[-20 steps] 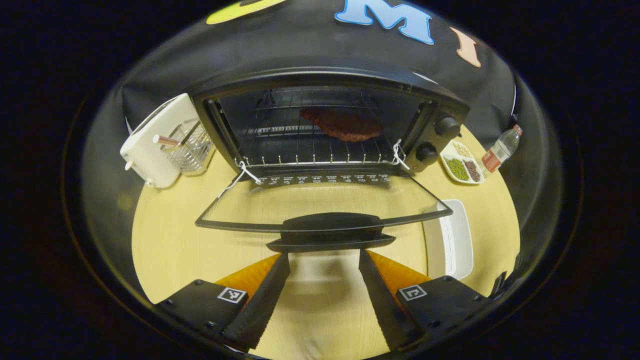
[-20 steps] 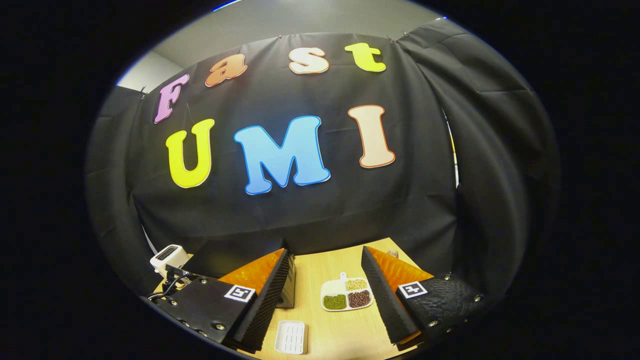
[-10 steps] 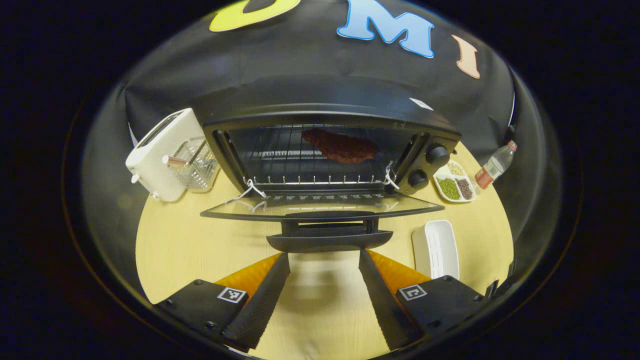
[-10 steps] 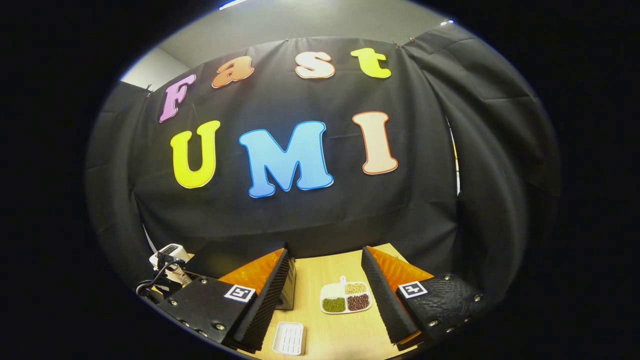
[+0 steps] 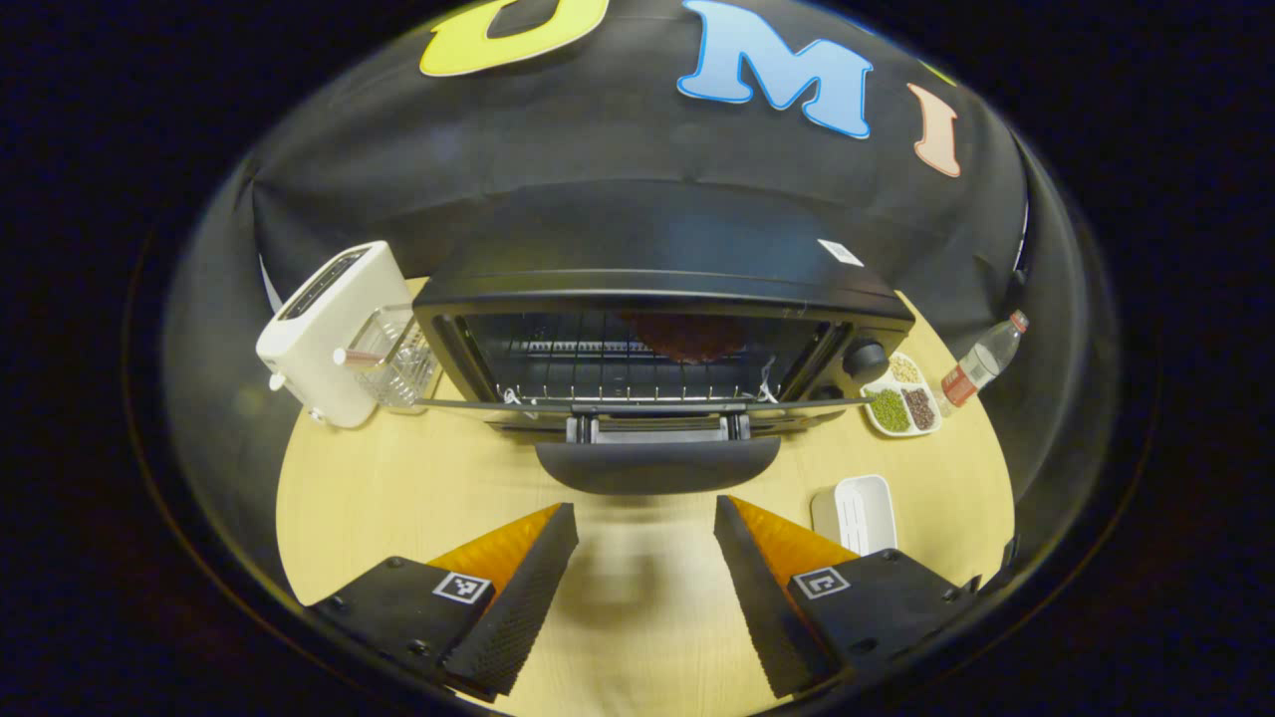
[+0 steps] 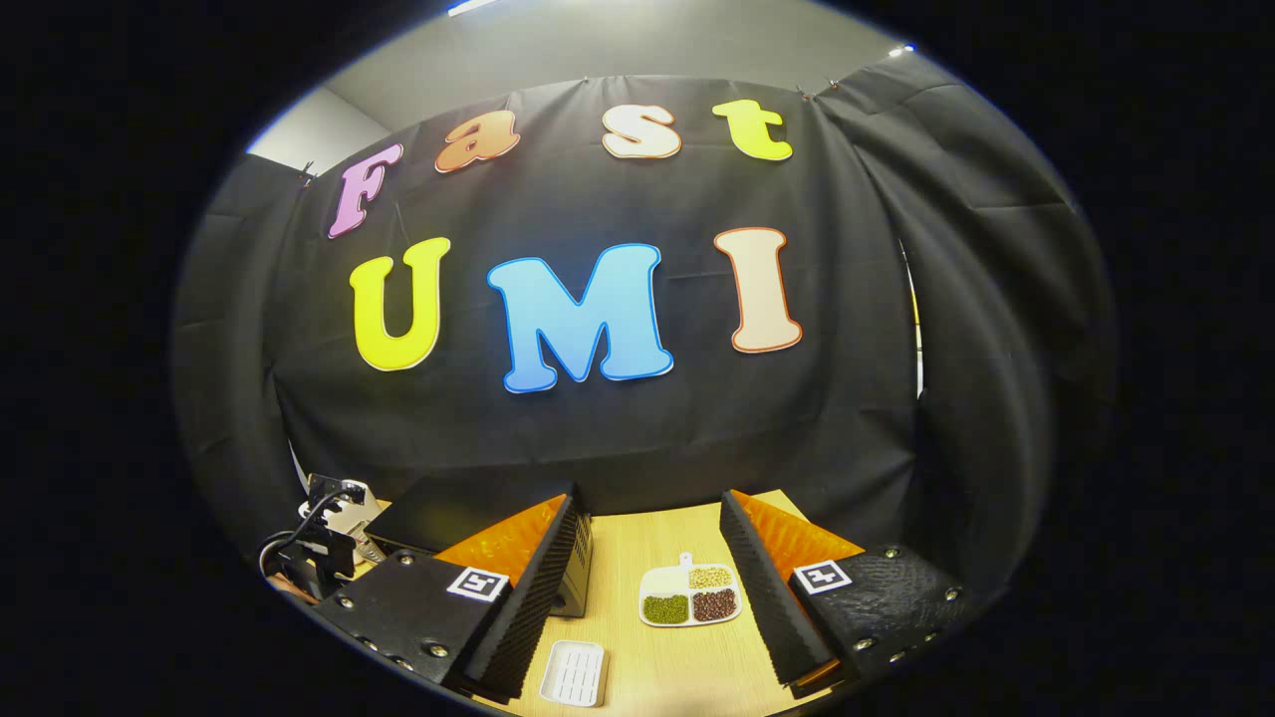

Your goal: Open the electric oven with the left hand, put the food in, and close the electric oven.

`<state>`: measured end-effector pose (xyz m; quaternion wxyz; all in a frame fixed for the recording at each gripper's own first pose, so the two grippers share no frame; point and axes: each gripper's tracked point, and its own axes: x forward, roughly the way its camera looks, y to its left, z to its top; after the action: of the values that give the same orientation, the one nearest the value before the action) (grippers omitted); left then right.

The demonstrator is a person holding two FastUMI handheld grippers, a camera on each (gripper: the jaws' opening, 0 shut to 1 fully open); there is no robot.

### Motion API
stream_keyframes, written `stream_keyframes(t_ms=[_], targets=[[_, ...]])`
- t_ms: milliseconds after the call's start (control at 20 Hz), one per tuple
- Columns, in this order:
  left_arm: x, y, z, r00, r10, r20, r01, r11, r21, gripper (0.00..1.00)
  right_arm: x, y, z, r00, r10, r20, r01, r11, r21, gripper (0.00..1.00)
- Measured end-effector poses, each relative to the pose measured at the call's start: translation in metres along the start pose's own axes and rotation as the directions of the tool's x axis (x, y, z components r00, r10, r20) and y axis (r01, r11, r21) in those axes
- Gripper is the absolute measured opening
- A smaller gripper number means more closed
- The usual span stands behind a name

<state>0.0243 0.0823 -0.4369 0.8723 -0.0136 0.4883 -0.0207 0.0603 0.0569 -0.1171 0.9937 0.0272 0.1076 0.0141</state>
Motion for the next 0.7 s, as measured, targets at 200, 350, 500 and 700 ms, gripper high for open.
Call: stream_keyframes(t_ms=[200,350,500,700], targets=[[-0.017,-0.015,0.020,0.996,-0.044,0.071,0.046,0.999,-0.019,0.97,-0.005,0.003,0.003,1.000,-0.003,0.018,0.004,1.000,-0.021,0.89],[-0.044,-0.020,0.041,0.986,-0.067,0.152,0.068,0.998,-0.002,0.94,-0.009,0.010,0.003,1.000,0.008,0.024,-0.008,1.000,-0.021,0.89],[-0.089,-0.031,0.079,0.955,-0.086,0.285,0.087,0.996,0.009,0.94,-0.013,0.020,0.010,0.999,0.024,0.041,-0.023,0.999,-0.023,0.89],[-0.164,-0.038,0.123,0.884,-0.114,0.453,0.112,0.993,0.033,0.94,-0.020,0.032,0.037,0.995,0.034,0.098,-0.030,0.999,-0.038,0.89]])
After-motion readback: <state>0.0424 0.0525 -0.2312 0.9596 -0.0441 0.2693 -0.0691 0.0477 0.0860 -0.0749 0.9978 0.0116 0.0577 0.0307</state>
